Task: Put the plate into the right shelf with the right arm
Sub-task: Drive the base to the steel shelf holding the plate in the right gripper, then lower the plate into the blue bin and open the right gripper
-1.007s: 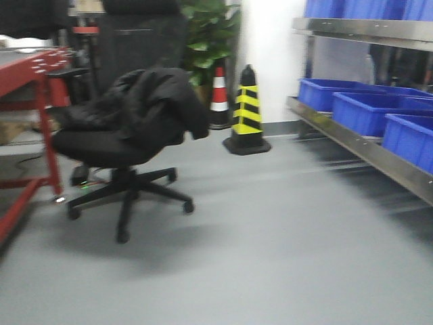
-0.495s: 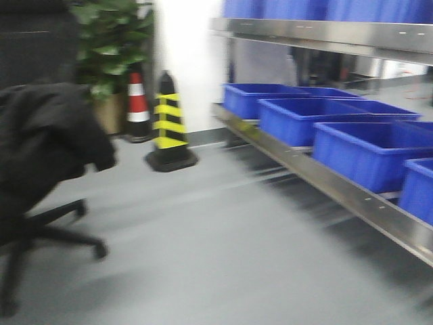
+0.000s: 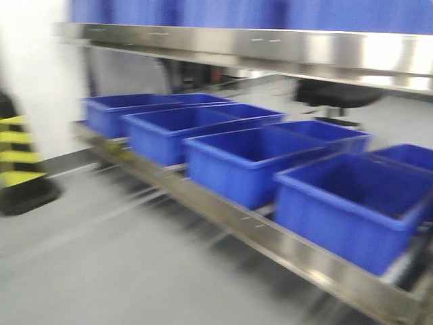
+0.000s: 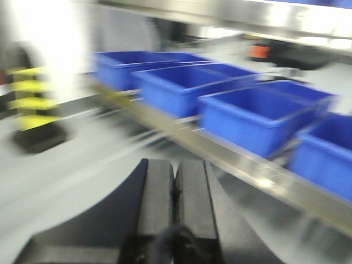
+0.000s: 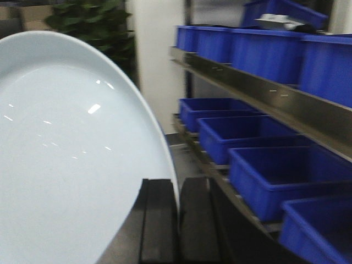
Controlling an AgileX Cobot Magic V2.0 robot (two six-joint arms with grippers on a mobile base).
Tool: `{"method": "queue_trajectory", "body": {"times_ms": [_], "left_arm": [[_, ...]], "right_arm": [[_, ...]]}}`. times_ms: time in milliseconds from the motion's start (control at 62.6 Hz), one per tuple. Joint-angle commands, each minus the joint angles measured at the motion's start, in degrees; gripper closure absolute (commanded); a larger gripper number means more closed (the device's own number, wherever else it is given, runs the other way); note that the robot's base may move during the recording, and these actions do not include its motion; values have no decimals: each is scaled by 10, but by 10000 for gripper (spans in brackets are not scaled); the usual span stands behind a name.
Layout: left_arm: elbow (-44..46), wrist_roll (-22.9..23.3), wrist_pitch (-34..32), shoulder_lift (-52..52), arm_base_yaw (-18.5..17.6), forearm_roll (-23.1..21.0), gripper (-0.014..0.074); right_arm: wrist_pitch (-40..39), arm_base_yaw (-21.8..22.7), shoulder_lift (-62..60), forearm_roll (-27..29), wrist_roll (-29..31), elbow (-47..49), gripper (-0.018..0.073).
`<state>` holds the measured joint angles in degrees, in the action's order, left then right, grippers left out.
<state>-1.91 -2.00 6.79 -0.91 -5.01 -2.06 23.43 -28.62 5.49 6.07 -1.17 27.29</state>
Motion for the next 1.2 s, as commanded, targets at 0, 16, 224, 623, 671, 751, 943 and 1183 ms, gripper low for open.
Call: {"method": "queue_trajectory", "body": {"times_ms": [0,16,224,623,671,751,943,1183], "left_arm": [[-5,2,-49,-3,-4,-3,643],[-5,2,-49,-3,-4,-3,643],[-5,2,-49,-3,-4,-3,643],[-5,2,-49,-3,-4,-3,643],[-5,2,-49,-3,-4,-3,643],[-5,2,-49,-3,-4,-3,643],[-5,2,-49,-3,-4,-3,643],[-5,2,-49,-3,-4,-3,643]], "right_arm": [[-59,2,9,3,0,15,489],[-59,2,9,3,0,15,489],[-59,2,9,3,0,15,489],[-59,2,9,3,0,15,489],[-59,2,9,3,0,15,489],[-59,2,9,3,0,15,489],[-59,2,9,3,0,15,489],[-59,2,9,3,0,15,489]]}}
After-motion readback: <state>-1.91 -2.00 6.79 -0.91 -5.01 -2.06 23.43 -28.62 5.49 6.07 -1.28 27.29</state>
